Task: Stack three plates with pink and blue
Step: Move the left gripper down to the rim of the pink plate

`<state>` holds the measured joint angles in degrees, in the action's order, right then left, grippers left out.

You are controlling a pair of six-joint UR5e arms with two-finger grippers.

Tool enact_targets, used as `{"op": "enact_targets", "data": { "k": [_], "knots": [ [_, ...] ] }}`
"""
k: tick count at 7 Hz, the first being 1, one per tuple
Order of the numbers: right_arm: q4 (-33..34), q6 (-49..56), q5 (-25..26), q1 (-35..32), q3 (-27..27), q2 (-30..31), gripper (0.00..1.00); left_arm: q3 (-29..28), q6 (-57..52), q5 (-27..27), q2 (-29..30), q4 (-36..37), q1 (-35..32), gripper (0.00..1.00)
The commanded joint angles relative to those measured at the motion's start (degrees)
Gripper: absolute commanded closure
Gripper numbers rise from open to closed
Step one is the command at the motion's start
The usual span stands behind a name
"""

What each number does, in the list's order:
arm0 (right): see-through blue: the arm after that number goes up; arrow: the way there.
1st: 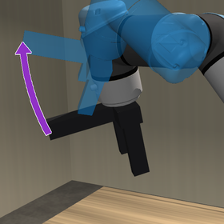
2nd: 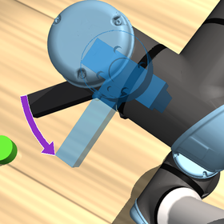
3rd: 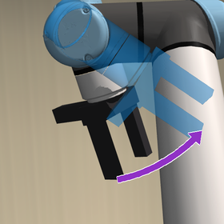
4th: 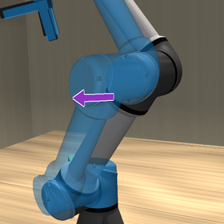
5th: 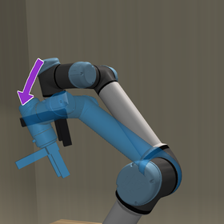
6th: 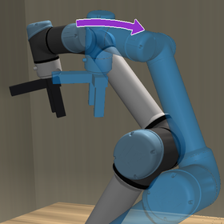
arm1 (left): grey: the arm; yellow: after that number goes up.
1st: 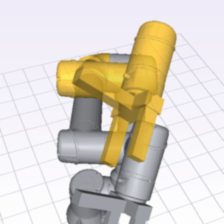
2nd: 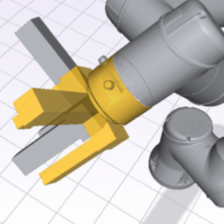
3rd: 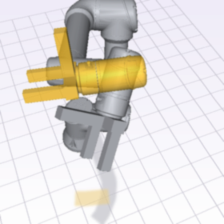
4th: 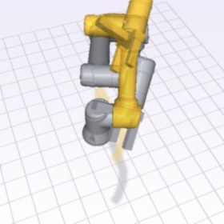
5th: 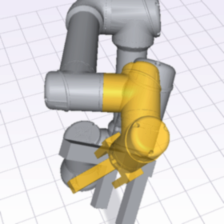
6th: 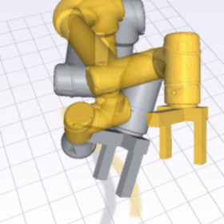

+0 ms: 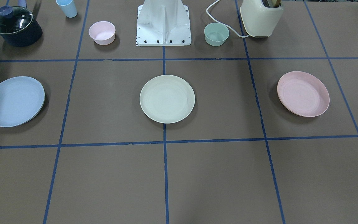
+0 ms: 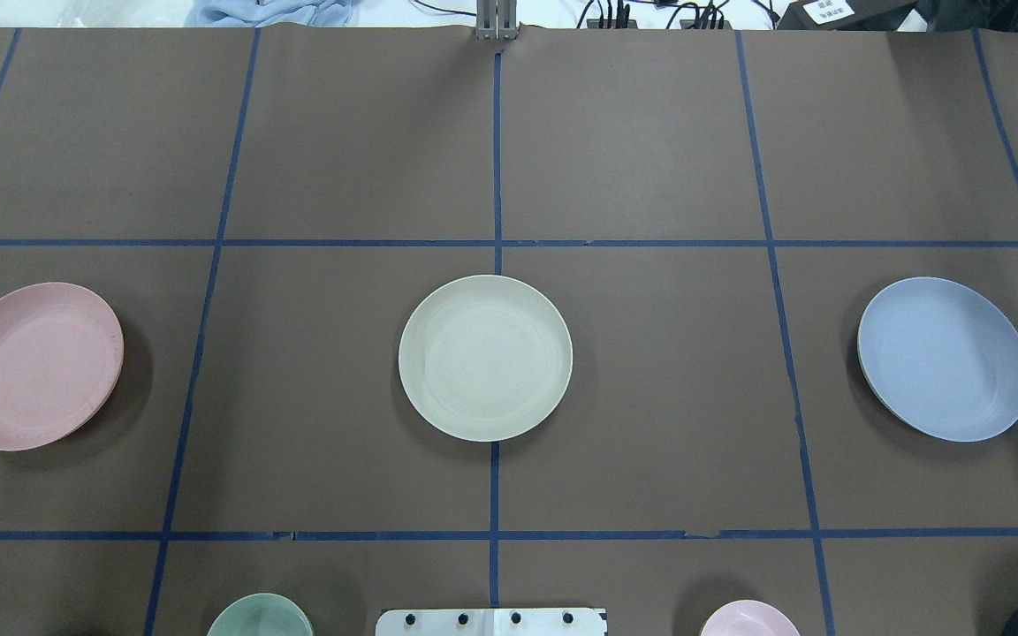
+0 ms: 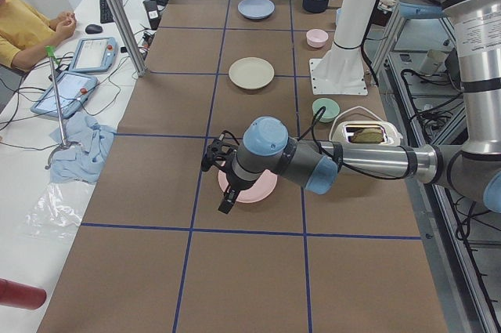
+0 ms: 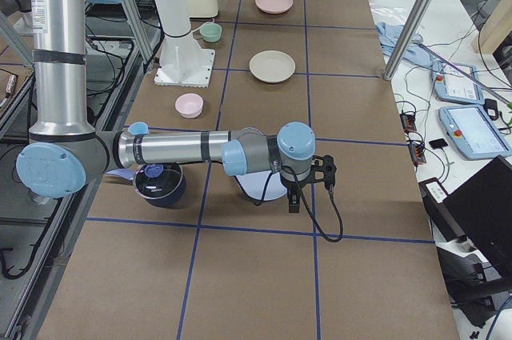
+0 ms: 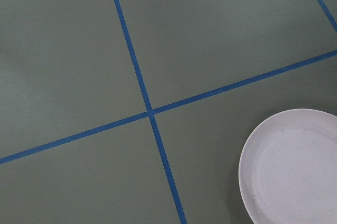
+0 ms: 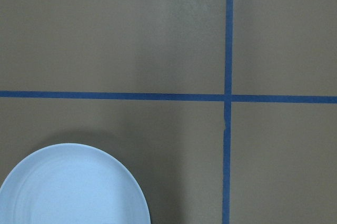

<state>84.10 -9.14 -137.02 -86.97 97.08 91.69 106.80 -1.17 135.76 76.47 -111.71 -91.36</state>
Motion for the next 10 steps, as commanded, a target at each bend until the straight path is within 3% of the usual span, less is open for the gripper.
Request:
{"op": "enact_targets", "data": {
  "k": [1, 6, 10],
  "knots": [
    [0.36, -0.17, 0.27, 0.14, 0.12, -0.11, 0.00, 0.51, 0.20, -0.58, 2.00, 2.88, 0.91, 0.01],
    [-0.17, -0.26, -0.18, 1.18, -0.58, 0.50, 0.00, 0.69, -0.07, -0.14, 1.13, 2.11, 1.53, 0.01],
    [-5.69, -0.26, -0.36, 6.55, -1.11, 0.59, 0.00, -2.73, 5.73, 0.03, 1.84, 1.06, 14.96, 0.00]
  ]
}}
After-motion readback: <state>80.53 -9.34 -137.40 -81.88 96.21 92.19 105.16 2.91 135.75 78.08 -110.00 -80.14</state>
